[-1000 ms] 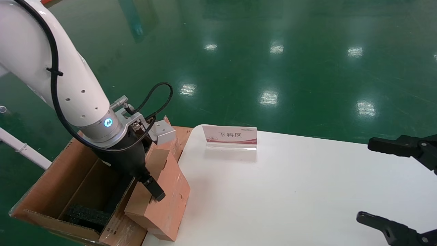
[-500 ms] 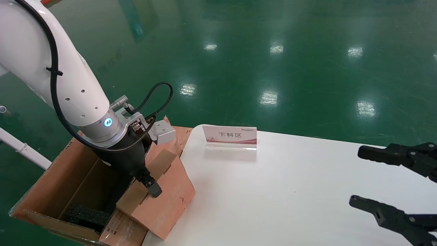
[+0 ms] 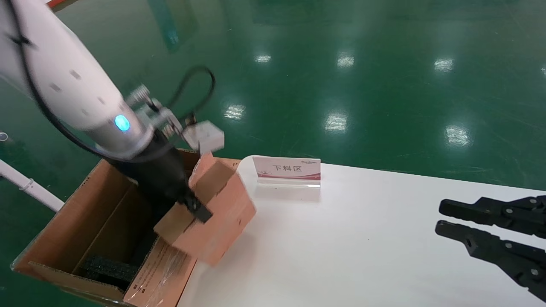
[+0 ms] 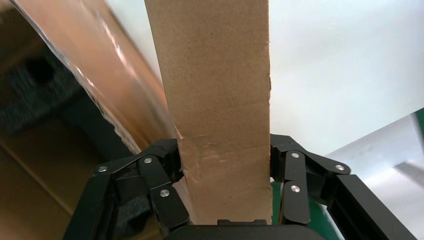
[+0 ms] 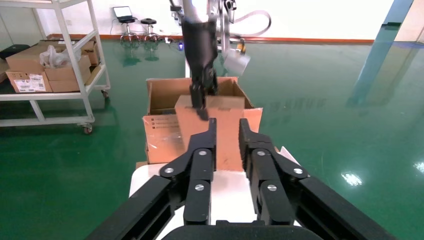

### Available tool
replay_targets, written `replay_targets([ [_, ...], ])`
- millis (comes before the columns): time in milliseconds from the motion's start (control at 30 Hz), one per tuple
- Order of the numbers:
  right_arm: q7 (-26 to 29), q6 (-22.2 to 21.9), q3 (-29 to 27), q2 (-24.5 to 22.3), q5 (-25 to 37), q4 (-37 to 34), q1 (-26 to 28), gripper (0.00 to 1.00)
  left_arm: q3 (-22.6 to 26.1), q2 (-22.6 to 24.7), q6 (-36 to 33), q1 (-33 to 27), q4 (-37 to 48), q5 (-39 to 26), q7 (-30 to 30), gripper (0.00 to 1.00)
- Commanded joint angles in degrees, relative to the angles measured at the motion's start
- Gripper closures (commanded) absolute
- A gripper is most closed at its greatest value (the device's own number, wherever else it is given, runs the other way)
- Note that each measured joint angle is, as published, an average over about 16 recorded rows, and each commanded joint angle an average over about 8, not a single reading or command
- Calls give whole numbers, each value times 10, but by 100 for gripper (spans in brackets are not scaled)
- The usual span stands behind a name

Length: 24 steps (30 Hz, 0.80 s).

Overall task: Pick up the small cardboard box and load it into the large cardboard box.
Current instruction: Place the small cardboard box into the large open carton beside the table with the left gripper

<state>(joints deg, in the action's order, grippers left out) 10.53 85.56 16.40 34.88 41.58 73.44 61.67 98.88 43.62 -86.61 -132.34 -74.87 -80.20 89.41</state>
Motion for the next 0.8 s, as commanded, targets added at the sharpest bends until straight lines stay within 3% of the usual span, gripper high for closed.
replay_targets([
  [33, 0, 0, 0, 0, 0, 0, 0, 100, -12, -7, -2, -17, 2, 14, -10, 100],
  [267, 0, 0, 0, 0, 0, 0, 0, 100, -47, -31, -18, -103, 59, 11, -57, 100],
  [467, 0, 0, 1, 0, 0, 0, 0, 100, -44, -37, -40, -180, 127, -16, -107, 100],
  [600, 0, 0, 1, 0, 0, 0, 0, 100, -9, -37, -49, -222, 165, -8, -136, 100],
  [800, -1, 0, 1, 0, -1, 0, 0, 100, 84, -45, -52, -281, 190, 23, -168, 100],
])
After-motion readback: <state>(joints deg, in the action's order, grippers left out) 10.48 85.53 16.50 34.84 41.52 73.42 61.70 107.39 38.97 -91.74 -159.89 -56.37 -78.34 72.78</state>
